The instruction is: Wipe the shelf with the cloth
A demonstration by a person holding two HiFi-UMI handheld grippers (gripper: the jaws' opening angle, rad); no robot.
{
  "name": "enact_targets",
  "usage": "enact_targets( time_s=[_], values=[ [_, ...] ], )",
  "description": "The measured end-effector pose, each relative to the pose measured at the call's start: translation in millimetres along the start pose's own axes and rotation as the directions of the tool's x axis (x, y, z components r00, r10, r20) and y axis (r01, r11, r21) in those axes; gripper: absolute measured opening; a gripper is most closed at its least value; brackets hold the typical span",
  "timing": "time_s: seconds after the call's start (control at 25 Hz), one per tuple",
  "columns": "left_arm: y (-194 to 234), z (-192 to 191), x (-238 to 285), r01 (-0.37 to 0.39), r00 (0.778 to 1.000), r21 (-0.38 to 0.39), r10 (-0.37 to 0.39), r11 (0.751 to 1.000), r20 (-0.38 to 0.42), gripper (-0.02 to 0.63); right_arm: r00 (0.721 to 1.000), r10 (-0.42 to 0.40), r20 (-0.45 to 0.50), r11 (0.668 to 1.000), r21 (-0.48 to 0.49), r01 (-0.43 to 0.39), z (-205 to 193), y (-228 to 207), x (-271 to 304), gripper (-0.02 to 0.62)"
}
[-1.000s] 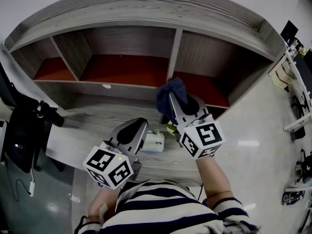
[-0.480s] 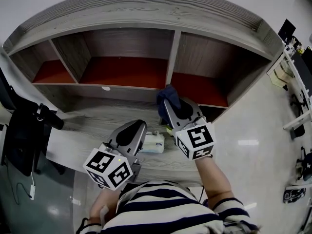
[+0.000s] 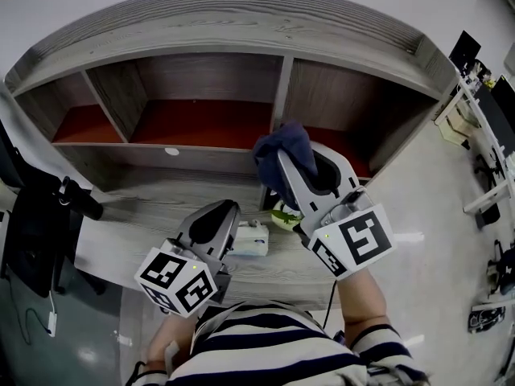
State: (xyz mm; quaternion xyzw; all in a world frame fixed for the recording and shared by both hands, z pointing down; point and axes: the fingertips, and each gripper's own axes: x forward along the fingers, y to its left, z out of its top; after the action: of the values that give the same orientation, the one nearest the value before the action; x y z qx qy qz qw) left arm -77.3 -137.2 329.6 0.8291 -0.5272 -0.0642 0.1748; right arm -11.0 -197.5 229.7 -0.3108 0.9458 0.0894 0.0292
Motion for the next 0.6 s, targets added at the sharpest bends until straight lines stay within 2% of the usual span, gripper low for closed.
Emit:
enact_targets(
  time_s=[0.32,0.6],
  values=[
    [-9,8,-1,0.024,0.999,0.017,-0.025,1.000,0.020,0.038,0.989,-0.023,0.147,0.997,-0.068,0.033,69,-9,9,0.081],
    [-12,7,-3,0.021,1.000,0.025,-0.021,0.999,0.016,0.038,0.985,-0.026,0.171,0.996,-0.081,0.041,88,-14,31,0.081]
  ],
)
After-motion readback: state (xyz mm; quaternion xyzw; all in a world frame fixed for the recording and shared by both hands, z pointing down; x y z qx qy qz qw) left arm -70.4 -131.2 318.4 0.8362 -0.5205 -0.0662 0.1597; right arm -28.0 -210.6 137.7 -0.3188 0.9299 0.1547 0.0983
